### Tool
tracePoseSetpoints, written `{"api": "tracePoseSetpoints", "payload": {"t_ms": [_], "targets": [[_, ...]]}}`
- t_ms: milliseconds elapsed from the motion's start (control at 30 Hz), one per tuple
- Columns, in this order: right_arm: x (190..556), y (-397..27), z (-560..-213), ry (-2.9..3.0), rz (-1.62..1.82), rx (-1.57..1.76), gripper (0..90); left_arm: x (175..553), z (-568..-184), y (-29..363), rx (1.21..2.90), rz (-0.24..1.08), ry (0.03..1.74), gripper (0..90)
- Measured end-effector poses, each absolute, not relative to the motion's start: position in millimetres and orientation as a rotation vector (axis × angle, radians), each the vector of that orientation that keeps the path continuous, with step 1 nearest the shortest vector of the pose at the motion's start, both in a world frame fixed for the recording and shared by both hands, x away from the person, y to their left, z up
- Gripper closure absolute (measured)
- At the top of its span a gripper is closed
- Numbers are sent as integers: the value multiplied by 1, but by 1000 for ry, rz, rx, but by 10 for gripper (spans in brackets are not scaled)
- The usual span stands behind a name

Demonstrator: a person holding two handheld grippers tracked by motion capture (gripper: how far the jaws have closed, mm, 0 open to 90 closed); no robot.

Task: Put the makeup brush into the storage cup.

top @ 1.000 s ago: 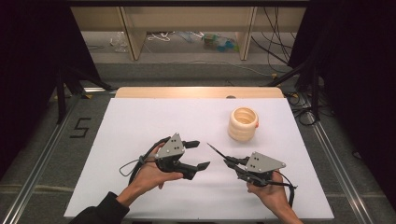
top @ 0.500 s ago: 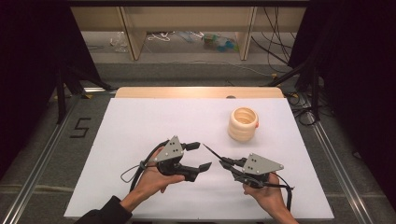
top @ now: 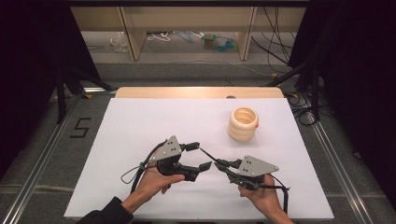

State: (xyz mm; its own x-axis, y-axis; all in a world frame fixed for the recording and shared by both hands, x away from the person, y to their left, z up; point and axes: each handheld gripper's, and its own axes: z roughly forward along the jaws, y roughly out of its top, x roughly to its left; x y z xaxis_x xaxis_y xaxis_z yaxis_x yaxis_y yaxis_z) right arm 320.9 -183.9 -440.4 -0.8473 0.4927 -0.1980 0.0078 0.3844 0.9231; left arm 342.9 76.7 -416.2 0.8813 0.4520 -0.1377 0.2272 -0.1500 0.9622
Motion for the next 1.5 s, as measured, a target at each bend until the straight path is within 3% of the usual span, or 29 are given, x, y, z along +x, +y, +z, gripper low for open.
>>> {"api": "tracePoseSetpoints", "payload": {"t_ms": [533,1500], "targets": [[320,-178,-441,2195,1507,443,851,343,-419,76,1710,191,558,303],[319,-173,-441,2198,1559,427,851,341,-420,76,1694,172,536,525]]}}
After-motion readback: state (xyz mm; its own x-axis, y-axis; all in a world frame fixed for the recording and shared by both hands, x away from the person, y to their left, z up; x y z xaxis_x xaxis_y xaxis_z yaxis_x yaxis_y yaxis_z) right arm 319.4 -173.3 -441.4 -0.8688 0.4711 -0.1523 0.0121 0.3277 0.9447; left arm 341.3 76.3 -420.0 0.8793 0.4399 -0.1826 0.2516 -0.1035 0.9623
